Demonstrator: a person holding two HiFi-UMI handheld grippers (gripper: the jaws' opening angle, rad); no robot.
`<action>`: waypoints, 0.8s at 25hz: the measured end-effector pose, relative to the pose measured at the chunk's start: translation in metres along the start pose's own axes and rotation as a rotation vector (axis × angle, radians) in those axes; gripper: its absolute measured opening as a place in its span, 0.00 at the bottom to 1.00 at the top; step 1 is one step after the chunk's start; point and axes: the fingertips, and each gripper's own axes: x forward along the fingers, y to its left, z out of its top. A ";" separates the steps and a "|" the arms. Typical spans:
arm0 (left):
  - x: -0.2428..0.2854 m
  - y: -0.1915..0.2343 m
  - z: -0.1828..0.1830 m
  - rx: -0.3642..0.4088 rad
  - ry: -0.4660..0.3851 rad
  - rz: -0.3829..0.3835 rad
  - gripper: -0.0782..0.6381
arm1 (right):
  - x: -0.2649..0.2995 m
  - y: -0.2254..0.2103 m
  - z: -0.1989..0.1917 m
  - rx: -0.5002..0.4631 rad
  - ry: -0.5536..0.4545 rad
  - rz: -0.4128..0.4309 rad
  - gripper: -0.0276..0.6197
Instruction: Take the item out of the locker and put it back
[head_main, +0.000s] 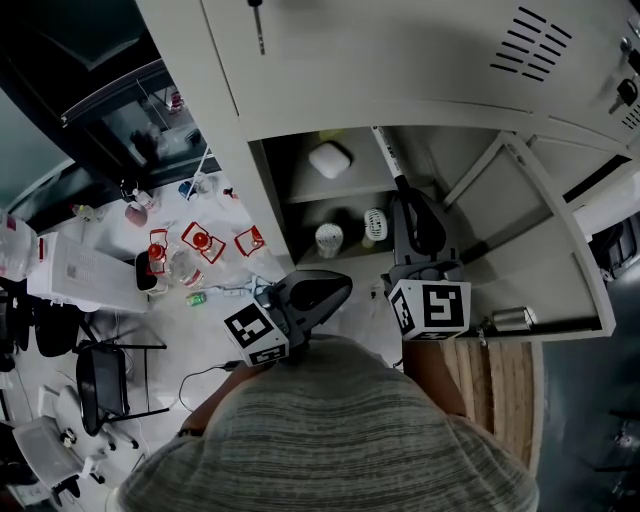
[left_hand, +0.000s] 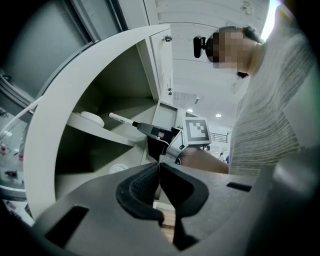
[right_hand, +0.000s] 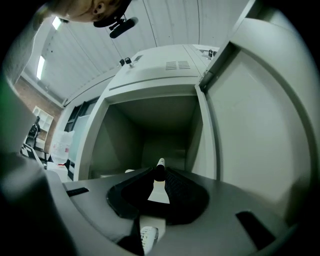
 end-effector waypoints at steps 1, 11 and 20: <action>-0.001 0.000 0.000 0.000 0.000 0.002 0.12 | 0.002 0.000 -0.005 -0.002 0.014 -0.002 0.17; -0.006 0.006 0.000 -0.008 0.002 0.013 0.12 | 0.010 -0.006 -0.039 -0.006 0.124 -0.032 0.17; -0.005 0.010 -0.002 -0.024 0.007 0.004 0.12 | 0.014 -0.003 -0.046 0.020 0.137 -0.002 0.20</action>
